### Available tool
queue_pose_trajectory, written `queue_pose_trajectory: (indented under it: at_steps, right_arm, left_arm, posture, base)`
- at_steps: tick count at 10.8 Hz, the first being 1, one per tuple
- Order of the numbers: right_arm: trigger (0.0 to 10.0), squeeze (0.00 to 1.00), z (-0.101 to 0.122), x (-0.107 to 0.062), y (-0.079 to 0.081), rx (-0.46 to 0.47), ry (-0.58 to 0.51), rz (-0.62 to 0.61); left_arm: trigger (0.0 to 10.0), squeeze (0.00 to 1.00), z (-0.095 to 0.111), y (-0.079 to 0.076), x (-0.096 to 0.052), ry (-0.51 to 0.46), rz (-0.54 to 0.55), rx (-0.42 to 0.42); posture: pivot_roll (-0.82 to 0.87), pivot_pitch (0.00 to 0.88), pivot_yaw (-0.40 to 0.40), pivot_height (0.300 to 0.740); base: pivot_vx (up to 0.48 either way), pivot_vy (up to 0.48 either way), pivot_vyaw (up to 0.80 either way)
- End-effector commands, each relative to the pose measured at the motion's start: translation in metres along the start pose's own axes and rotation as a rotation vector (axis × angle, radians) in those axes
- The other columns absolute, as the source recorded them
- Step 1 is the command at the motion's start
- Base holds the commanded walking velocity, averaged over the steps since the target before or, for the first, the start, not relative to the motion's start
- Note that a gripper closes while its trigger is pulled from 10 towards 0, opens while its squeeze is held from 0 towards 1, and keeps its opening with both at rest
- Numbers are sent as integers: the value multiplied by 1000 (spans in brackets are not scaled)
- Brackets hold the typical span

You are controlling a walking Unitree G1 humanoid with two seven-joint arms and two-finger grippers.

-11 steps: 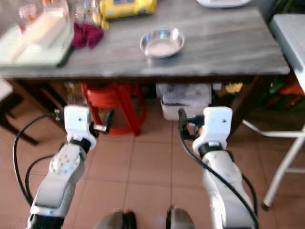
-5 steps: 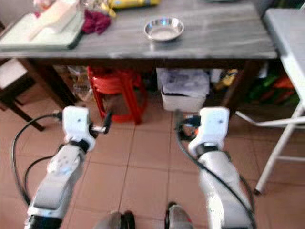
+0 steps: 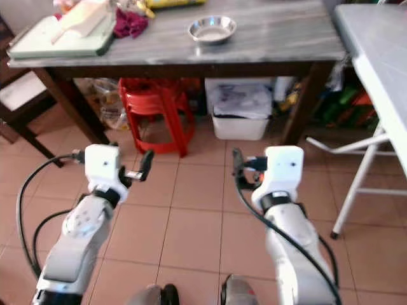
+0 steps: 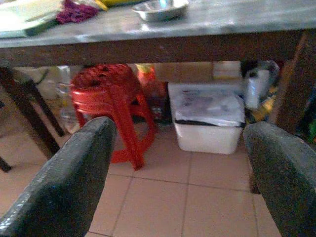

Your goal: Setting the table

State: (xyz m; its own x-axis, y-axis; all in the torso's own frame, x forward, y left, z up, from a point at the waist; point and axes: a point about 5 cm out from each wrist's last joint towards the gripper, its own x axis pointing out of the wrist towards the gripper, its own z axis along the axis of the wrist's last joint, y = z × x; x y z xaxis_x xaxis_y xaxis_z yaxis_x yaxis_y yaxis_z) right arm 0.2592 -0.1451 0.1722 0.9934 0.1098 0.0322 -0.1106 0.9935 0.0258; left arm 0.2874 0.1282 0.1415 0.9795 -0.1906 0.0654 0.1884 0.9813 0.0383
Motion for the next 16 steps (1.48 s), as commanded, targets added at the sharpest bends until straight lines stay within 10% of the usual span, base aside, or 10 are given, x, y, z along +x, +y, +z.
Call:
queue_pose_trajectory:
  at_steps: [1, 16]
  right_arm:
    - [10000, 0, 5, -1, 3, -3, -21, 17]
    - [10000, 0, 3, -2, -2, 24, -12, -13]
  left_arm:
    - [10000, 0, 1, 3, -3, -5, 2, -2]
    - [10000, 0, -1, -1, -3, 4, -33, -15]
  posture:
    - [-151, 220, 100, 740]
    - [-154, 222, 100, 740]
  base:
    - [0, 0, 0]
    - [0, -240, -51]
